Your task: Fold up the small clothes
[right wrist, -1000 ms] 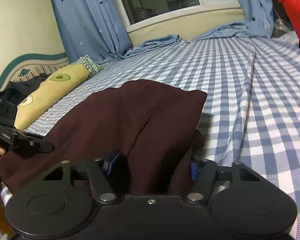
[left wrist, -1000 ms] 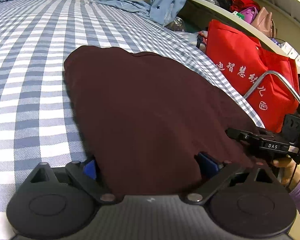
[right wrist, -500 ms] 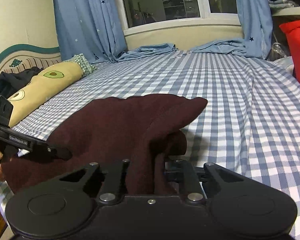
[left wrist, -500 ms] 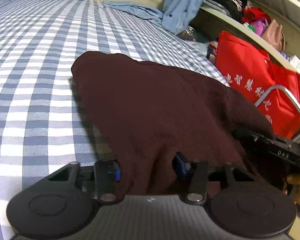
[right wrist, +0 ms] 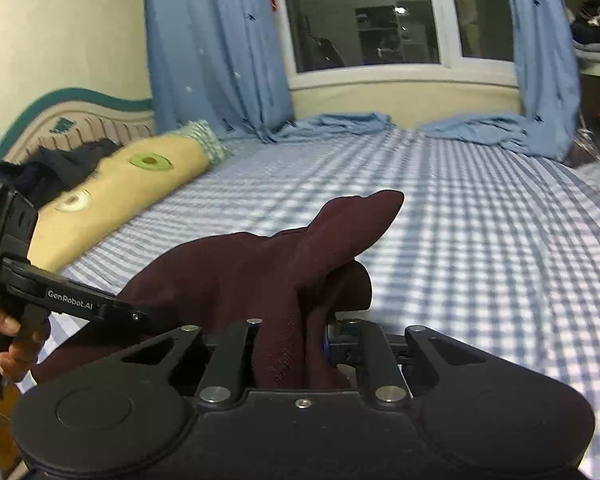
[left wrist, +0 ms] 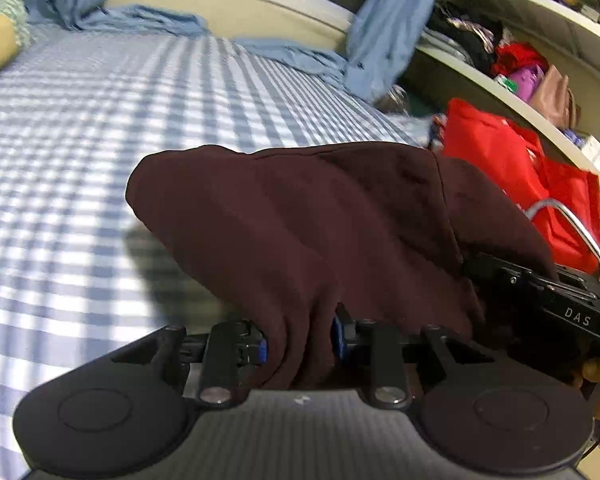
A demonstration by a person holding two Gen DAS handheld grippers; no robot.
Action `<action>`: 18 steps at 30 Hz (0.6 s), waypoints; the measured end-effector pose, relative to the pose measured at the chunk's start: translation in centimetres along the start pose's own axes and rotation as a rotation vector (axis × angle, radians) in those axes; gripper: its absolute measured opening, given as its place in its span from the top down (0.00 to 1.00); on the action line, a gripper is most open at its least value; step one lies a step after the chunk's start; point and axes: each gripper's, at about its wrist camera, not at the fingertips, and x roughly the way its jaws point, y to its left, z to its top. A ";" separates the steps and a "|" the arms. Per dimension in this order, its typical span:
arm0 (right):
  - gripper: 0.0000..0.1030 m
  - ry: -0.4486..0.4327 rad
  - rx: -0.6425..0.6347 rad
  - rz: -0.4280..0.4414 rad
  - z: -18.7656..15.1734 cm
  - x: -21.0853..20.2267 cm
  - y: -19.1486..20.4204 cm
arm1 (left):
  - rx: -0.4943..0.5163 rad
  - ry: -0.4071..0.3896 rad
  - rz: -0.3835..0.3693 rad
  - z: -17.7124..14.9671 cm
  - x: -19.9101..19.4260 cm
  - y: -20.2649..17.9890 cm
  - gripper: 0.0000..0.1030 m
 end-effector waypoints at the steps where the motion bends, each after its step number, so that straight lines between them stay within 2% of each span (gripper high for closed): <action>1: 0.85 -0.009 -0.007 0.011 0.5 0.6 0.8 | 0.005 -0.011 0.021 0.5 -0.7 0.6 0.71; 5: 0.85 -0.042 -0.009 0.050 2.2 3.7 3.3 | 0.013 -0.036 0.082 2.5 -2.3 2.9 0.71; 9: 0.85 -0.063 0.044 0.079 3.4 7.4 4.0 | 0.043 -0.047 0.113 4.6 -2.2 5.4 0.71; 15: 0.85 -0.059 0.148 0.095 4.0 13.8 3.5 | 0.053 -0.025 0.133 7.0 1.6 9.0 0.70; 18: 0.85 -0.002 0.231 0.086 3.4 16.8 2.4 | 0.001 0.017 0.120 7.0 4.1 11.5 0.69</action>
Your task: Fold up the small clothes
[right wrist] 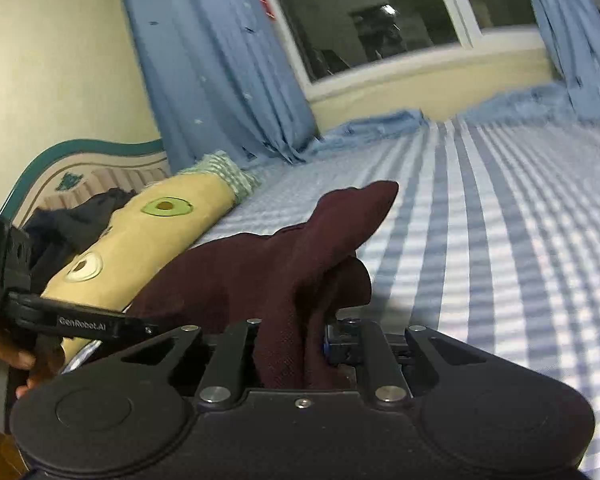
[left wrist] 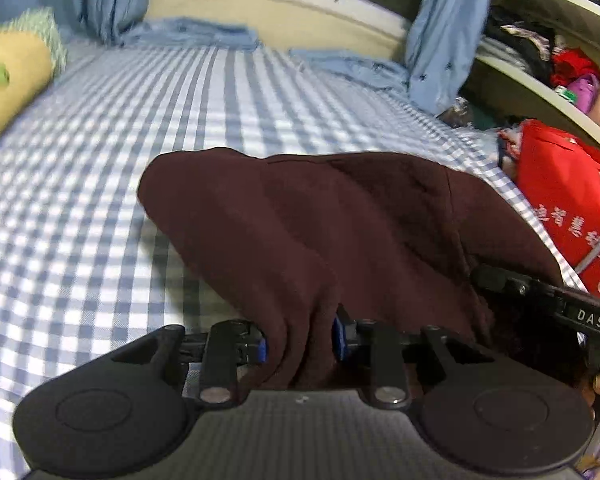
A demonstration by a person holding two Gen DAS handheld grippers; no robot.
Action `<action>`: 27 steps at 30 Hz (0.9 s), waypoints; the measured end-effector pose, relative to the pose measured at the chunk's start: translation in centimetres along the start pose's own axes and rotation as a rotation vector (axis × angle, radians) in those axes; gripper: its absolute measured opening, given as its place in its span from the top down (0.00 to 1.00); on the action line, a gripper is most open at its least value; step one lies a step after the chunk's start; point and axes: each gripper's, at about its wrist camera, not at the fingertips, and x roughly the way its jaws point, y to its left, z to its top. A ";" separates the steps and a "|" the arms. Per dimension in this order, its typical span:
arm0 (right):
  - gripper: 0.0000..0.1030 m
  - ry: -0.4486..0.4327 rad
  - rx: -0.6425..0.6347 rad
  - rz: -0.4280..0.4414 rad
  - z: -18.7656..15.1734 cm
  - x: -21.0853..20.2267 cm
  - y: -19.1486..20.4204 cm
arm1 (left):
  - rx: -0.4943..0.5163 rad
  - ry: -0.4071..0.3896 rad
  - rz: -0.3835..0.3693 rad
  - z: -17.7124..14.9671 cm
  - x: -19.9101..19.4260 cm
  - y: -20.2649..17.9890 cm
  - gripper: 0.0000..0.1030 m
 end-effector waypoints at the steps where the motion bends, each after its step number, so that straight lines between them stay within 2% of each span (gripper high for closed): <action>1: 0.85 0.024 0.024 -0.009 -0.2 0.8 -0.6 | -0.005 0.014 -0.003 -0.1 0.9 0.6 0.68; 3: 0.84 0.046 0.060 -0.026 -0.7 1.7 -1.8 | 0.005 0.026 0.012 -0.8 2.0 1.6 0.66; 7: 0.84 0.063 0.094 -0.014 -0.9 1.7 -3.9 | -0.017 0.010 -0.038 -1.8 2.1 3.4 0.62; 12: 0.77 0.084 0.131 -0.032 -2.3 2.0 -5.6 | -0.034 -0.006 -0.011 -2.8 2.3 3.9 0.48; 13: 0.74 0.087 0.139 -0.039 -2.7 2.0 -6.0 | -0.051 -0.012 -0.005 -3.0 2.2 4.0 0.45; 15: 0.67 0.089 0.145 -0.053 -3.3 1.9 -6.6 | -0.080 -0.012 0.017 -3.1 2.0 4.5 0.31; 18: 0.57 0.088 0.138 -0.069 -3.6 1.6 -6.9 | -0.083 -0.019 0.060 -3.7 1.0 4.9 0.20; 21: 0.49 0.090 0.112 -0.087 -3.9 1.2 -6.5 | -0.093 -0.043 0.097 -4.4 0.0 4.9 0.12; 23: 0.35 0.088 0.086 -0.099 -4.2 0.8 -6.1 | -0.114 -0.067 0.110 -5.0 -0.9 4.7 0.10; 27: 0.22 0.068 0.029 -0.122 -4.3 -0.2 -5.0 | -0.127 -0.120 0.121 -6.2 -3.0 4.0 0.08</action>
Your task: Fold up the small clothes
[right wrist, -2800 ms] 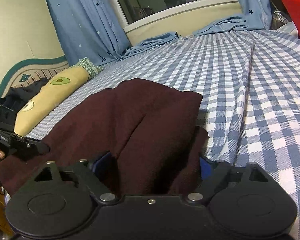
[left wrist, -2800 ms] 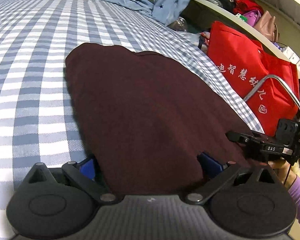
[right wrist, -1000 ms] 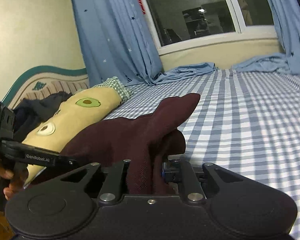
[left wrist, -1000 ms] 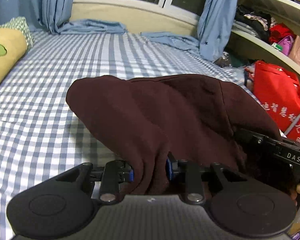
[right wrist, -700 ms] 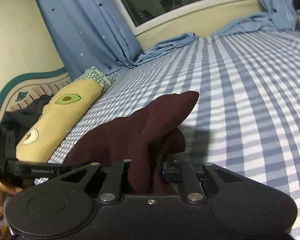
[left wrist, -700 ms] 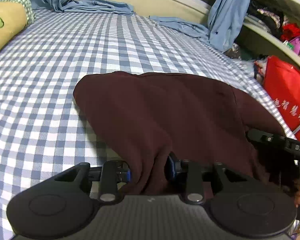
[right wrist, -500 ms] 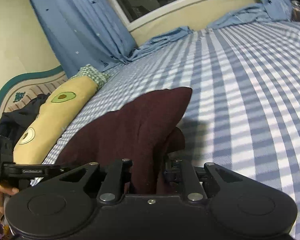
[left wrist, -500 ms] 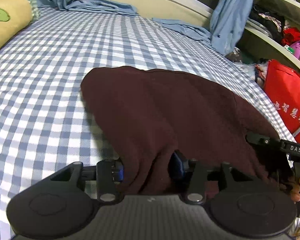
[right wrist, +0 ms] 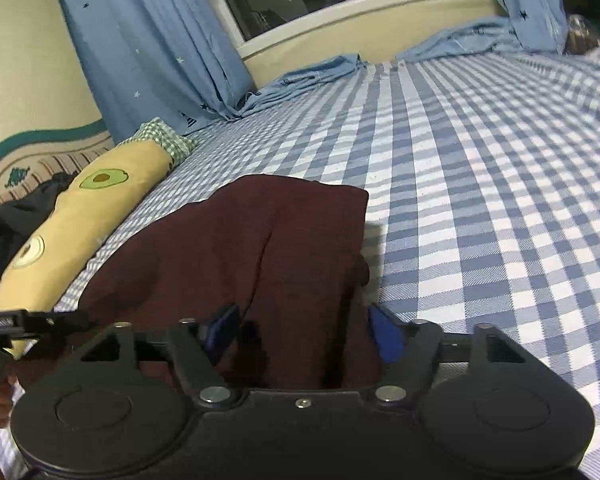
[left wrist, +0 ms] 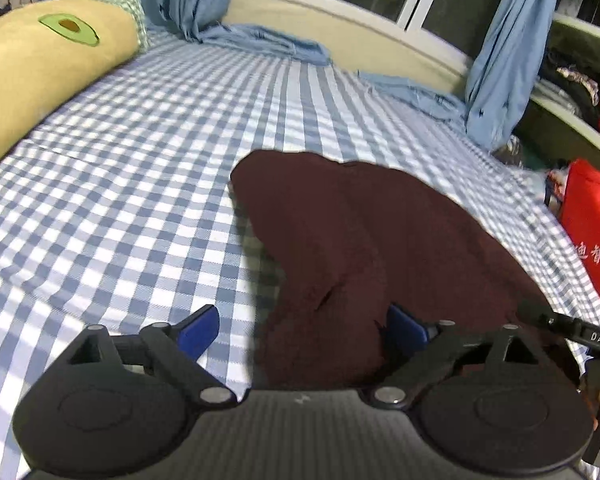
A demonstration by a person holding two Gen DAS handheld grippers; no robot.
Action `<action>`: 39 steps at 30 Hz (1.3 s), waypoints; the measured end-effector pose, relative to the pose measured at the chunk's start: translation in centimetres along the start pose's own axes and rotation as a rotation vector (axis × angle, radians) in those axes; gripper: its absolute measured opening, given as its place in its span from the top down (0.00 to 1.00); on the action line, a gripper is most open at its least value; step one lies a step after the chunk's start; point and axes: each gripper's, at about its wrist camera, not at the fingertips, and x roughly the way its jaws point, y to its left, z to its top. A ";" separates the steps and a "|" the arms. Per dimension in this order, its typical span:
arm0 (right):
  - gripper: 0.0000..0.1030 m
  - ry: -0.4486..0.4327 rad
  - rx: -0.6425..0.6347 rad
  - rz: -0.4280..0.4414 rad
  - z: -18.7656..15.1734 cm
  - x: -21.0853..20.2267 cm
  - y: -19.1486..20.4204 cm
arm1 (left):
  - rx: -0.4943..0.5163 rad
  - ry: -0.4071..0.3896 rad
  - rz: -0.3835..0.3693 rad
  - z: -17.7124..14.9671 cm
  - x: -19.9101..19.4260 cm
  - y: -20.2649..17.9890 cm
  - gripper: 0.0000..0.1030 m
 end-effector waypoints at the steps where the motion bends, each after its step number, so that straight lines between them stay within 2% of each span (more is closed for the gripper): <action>1: 0.18 -0.012 -0.013 -0.008 -0.1 -0.4 0.3 | 0.014 -0.014 0.012 -0.4 -0.6 -0.3 0.07; 4: 0.12 -0.040 -0.031 -0.022 -0.3 -1.5 0.8 | 0.105 -0.065 0.062 -2.0 -2.0 -1.8 0.06; 7: 0.10 -0.060 -0.042 -0.024 -0.6 -2.4 1.2 | 0.159 -0.098 0.096 -3.6 -2.6 -2.6 0.06; 20: 0.02 -0.134 -0.107 -0.038 -2.2 -5.6 2.7 | 0.030 -0.171 0.115 -6.1 -2.6 -1.5 0.01; 24: 0.01 -0.176 -0.121 -0.050 -2.6 -7.2 3.2 | 0.034 -0.209 0.156 -6.3 -4.1 -2.6 0.01; 29: 0.01 -0.253 -0.136 -0.057 -2.8 -10.1 4.1 | 0.019 -0.249 0.168 -6.7 -7.4 -3.7 0.01; 34: 0.00 -0.348 -0.157 -0.051 -3.4 -14.2 6.0 | -0.026 -0.307 0.151 -7.3 -12.4 -4.4 0.01; 39: 0.00 -0.432 -0.214 -0.038 -4.8 -19.1 8.3 | -0.027 -0.353 0.155 -9.3 -17.9 -5.0 0.01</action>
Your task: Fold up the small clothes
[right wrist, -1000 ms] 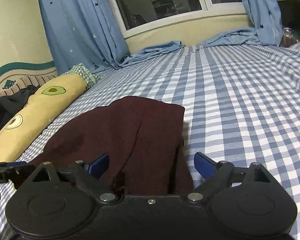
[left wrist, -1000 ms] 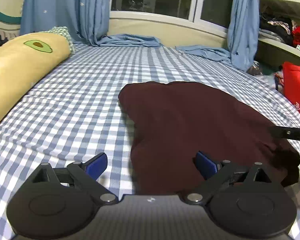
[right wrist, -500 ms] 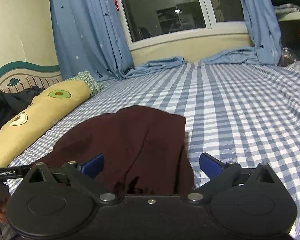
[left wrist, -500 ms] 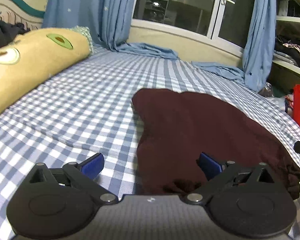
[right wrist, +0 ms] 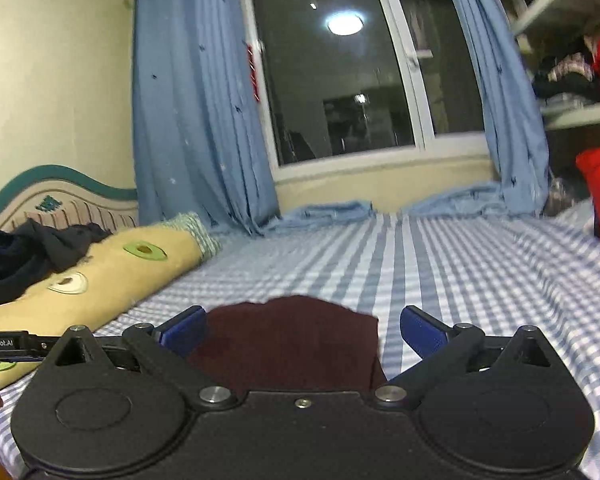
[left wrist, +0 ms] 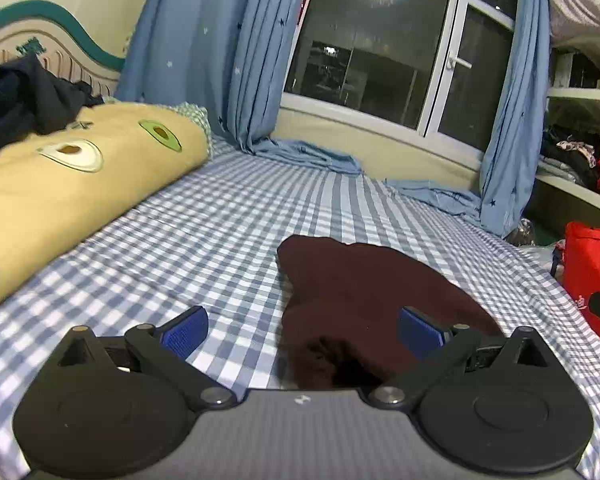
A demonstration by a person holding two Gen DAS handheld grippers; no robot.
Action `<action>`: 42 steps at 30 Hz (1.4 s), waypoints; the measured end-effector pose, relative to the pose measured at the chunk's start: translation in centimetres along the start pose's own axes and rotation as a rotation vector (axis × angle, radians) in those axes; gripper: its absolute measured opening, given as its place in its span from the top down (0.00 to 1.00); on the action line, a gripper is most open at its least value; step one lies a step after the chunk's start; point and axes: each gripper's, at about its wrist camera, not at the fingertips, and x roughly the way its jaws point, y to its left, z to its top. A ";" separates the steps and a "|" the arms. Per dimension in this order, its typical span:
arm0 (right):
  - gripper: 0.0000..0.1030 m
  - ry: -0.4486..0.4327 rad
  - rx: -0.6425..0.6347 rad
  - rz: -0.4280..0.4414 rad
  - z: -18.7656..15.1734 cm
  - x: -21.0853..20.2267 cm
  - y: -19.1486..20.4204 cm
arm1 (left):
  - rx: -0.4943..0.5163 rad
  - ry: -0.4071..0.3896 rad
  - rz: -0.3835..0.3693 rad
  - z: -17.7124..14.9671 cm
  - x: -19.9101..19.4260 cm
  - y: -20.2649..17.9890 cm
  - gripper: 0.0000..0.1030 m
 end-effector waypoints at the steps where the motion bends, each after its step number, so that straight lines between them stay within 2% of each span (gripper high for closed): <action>1: 0.00 -0.016 -0.016 0.003 0.1 -1.1 0.4 | -0.001 -0.013 0.002 -0.2 -1.3 0.0 0.01; 8: 0.00 -0.096 -0.104 0.004 -0.5 -7.8 3.2 | 0.041 -0.136 0.008 -2.4 -8.9 -1.4 0.01; 13: 0.00 -0.124 -0.109 -0.002 -2.5 -12.0 4.5 | 0.112 -0.174 0.028 -4.8 -12.5 -3.0 0.01; 15: 0.00 -0.128 -0.117 -0.010 -3.7 -13.4 5.1 | 0.142 -0.171 0.013 -6.0 -13.3 -3.4 0.01; 19: 0.00 -0.144 -0.118 -0.032 -6.5 -16.0 5.8 | 0.150 -0.169 -0.005 -8.8 -14.6 -3.9 0.01; 28: 0.00 -0.182 -0.143 -0.098 -10.7 -20.2 6.7 | 0.139 -0.178 0.045 -13.1 -16.6 -3.2 0.01; 36: 0.00 -0.200 -0.141 -0.105 -13.8 -21.1 7.3 | 0.140 -0.151 0.070 -15.5 -16.4 -2.4 0.01; 42: 0.00 -0.158 -0.138 -0.127 -15.5 -20.2 7.3 | 0.150 -0.142 0.079 -16.2 -15.9 -2.0 0.01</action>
